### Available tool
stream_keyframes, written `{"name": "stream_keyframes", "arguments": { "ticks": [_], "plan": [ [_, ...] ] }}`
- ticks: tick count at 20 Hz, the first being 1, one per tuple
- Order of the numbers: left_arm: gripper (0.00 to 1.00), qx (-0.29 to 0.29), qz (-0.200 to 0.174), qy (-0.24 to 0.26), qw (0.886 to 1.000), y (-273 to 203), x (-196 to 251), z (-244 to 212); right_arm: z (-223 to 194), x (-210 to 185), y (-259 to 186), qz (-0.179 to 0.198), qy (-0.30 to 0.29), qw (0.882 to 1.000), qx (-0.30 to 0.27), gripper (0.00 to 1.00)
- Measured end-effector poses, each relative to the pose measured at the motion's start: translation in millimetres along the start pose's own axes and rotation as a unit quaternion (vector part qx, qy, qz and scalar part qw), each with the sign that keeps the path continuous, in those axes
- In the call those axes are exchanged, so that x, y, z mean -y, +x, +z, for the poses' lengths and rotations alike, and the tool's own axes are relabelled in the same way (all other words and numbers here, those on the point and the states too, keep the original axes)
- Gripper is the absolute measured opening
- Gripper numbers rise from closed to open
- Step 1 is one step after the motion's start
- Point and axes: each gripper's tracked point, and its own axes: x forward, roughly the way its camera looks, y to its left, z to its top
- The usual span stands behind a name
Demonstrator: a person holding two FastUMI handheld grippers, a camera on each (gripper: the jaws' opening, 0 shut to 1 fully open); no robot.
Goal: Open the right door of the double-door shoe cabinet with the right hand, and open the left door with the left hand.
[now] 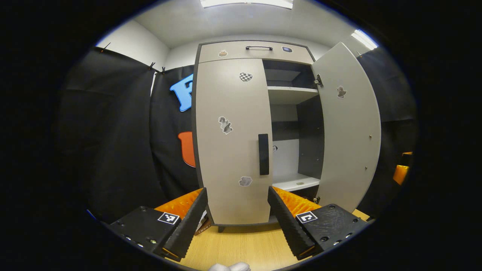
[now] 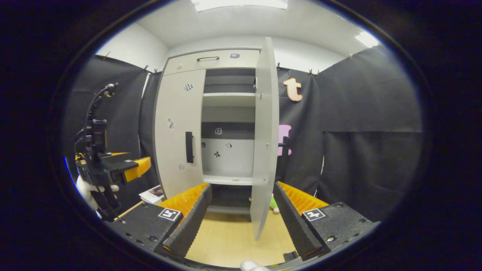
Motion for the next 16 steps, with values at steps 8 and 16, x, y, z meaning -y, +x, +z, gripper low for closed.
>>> {"name": "stream_keyframes", "arguments": {
  "ticks": [8,16],
  "plan": [
    [0.96,0.013,-0.015,-0.007,1.0,115.2,41.7,17.4,15.6,15.6,27.6,-0.006,-0.006,1.0,0.006,1.0],
    [0.96,0.008,-0.016,0.004,1.0,194.5,59.0,7.6,16.4,36.4,50.8,-0.033,-0.012,0.999,-0.006,1.0]
  ]
}}
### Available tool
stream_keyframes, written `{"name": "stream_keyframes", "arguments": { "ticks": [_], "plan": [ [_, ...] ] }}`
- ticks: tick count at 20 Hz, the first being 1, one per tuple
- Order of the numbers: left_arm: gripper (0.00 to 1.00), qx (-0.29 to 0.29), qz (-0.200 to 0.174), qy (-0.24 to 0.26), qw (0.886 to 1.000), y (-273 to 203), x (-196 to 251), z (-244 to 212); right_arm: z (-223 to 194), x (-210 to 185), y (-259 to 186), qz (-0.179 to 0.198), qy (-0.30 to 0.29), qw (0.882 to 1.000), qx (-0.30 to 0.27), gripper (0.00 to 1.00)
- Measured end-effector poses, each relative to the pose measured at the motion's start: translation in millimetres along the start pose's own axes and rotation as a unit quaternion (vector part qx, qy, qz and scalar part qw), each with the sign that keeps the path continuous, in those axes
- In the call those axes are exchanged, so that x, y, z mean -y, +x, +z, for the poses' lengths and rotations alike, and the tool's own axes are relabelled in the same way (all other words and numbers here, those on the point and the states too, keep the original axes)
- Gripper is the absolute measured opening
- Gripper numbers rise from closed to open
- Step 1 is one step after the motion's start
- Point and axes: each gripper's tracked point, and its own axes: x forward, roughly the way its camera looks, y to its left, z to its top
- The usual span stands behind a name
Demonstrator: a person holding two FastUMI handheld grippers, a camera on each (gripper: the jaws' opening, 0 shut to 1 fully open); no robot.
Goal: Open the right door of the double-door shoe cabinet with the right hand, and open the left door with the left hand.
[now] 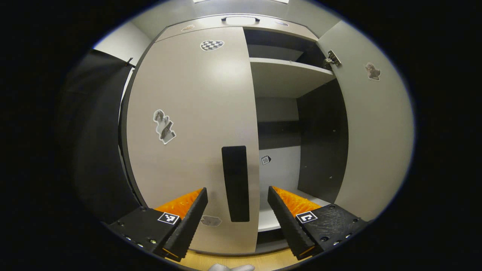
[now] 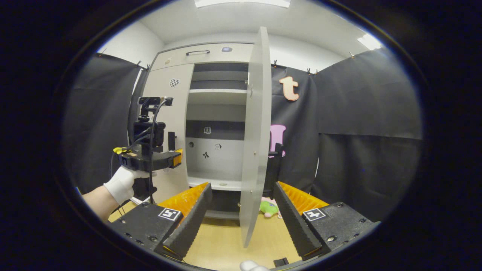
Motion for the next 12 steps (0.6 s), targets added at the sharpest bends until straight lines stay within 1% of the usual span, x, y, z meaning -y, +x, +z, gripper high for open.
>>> {"name": "stream_keyframes", "arguments": {
  "ticks": [4,5,6,8,9,10,11,12],
  "plan": [
    [0.96,-0.008,0.005,-0.015,1.0,16.3,-1.7,-6.3,3.1,6.8,3.6,-0.008,-0.005,1.0,0.005,1.0],
    [1.0,-0.007,0.011,-0.014,1.0,18.8,-3.8,-5.7,4.8,7.7,5.2,-0.009,-0.006,1.0,0.006,1.0],
    [0.9,-0.007,0.01,-0.017,1.0,21.4,-3.5,-6.0,4.8,8.6,6.1,-0.009,-0.006,1.0,0.006,1.0],
    [0.77,-0.015,0.004,-0.022,1.0,25.0,-1.2,-9.9,7.1,11.0,8.2,-0.011,-0.009,1.0,0.007,1.0],
    [0.66,-0.01,0.005,-0.02,1.0,25.2,-1.2,-6.9,7.7,11.9,8.5,-0.011,-0.009,1.0,0.009,1.0],
    [0.65,-0.011,0.005,-0.017,1.0,30.9,-1.5,-10.9,8.0,13.0,9.7,-0.011,-0.008,1.0,0.009,1.0],
    [0.54,-0.008,0.004,-0.02,1.0,23.2,0.2,-6.3,6.5,12.1,10.6,-0.008,-0.007,1.0,0.008,1.0],
    [0.3,-0.011,0.002,-0.018,1.0,25.8,1.8,-7.6,6.2,10.1,12.0,-0.005,-0.007,1.0,0.006,1.0]
  ]
}}
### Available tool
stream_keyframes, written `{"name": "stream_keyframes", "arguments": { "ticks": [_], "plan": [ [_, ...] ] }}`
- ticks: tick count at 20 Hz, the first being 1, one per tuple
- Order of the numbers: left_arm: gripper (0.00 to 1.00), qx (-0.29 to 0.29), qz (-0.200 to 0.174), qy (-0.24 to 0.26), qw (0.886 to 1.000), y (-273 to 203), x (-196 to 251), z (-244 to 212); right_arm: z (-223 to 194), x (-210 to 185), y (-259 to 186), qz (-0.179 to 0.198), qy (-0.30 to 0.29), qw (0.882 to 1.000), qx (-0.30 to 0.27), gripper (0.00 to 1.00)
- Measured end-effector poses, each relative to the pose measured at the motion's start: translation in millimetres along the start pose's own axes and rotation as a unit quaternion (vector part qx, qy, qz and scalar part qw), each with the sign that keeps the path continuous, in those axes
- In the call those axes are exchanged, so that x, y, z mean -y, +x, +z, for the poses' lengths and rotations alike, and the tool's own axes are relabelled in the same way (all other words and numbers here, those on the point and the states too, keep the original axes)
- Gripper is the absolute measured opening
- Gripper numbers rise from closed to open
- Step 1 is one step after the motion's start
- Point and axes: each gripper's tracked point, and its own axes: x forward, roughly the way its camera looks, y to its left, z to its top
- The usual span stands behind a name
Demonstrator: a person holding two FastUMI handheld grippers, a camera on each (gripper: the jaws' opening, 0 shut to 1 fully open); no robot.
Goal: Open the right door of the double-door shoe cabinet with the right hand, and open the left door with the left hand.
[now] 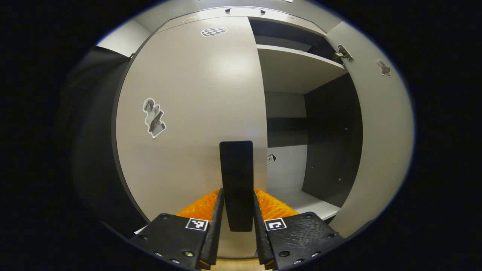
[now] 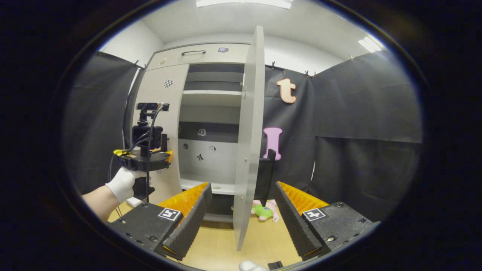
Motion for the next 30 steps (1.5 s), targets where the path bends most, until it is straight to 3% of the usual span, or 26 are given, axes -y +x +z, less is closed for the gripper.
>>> {"name": "stream_keyframes", "arguments": {
  "ticks": [2,7,9,19,30],
  "plan": [
    [0.31,-0.001,0.001,0.0,1.0,-3.2,-1.8,0.0,-0.6,-2.5,1.0,0.005,-0.001,1.0,-0.001,1.0],
    [0.07,-0.001,-0.007,0.002,1.0,-4.8,-2.1,0.3,-1.6,-5.7,0.8,0.016,0.001,1.0,-0.001,1.0],
    [0.04,-0.002,-0.015,0.005,1.0,-5.6,-2.0,-0.6,-0.4,-6.5,1.3,0.019,0.001,1.0,0.0,1.0],
    [0.04,-0.003,-0.04,-0.002,0.999,-41.7,-7.5,1.3,-1.0,-32.1,-20.0,0.049,0.0,0.999,0.006,1.0],
    [0.03,0.002,-0.027,-0.004,1.0,-94.8,-41.5,0.0,-9.8,-69.0,-41.3,0.083,0.0,0.997,0.002,1.0]
  ]
}}
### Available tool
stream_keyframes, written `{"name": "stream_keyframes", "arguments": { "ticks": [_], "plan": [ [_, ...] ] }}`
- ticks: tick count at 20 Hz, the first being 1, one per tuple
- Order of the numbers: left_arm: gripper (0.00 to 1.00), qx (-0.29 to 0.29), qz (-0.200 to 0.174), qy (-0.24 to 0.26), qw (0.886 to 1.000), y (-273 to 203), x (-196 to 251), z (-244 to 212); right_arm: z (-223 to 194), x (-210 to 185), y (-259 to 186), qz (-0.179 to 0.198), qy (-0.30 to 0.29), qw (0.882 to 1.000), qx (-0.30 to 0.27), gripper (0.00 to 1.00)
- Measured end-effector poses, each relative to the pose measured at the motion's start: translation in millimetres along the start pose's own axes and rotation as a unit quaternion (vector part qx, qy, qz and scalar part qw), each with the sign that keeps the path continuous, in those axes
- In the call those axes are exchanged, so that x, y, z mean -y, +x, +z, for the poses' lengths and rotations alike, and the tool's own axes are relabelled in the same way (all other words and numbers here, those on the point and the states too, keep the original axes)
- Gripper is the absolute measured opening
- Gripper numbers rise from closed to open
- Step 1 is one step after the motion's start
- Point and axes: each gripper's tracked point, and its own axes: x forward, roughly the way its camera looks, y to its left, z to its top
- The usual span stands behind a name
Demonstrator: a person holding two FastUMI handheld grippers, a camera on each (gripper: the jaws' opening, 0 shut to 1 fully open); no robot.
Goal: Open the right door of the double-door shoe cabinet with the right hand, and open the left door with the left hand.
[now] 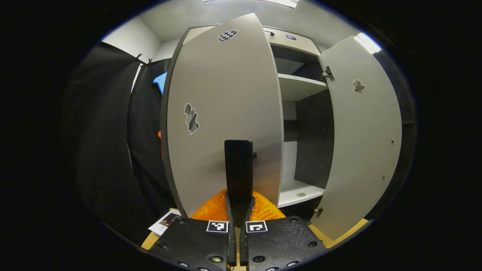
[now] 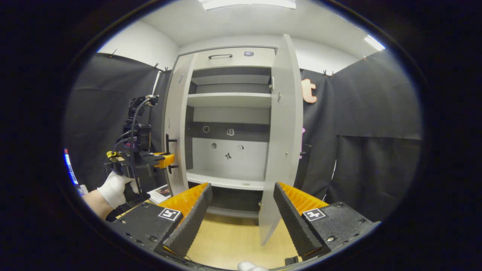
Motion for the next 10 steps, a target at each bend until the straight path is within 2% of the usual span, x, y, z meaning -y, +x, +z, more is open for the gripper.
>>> {"name": "stream_keyframes", "arguments": {
  "ticks": [9,10],
  "plan": [
    [0.02,0.0,0.026,0.005,1.0,-35.9,-43.3,-5.1,-3.8,-43.1,-9.2,0.031,0.003,1.0,-0.001,1.0],
    [0.0,0.0,0.025,0.003,1.0,-43.7,-46.9,-6.5,-3.7,-47.2,-9.3,0.034,0.003,0.999,-0.001,1.0]
  ]
}}
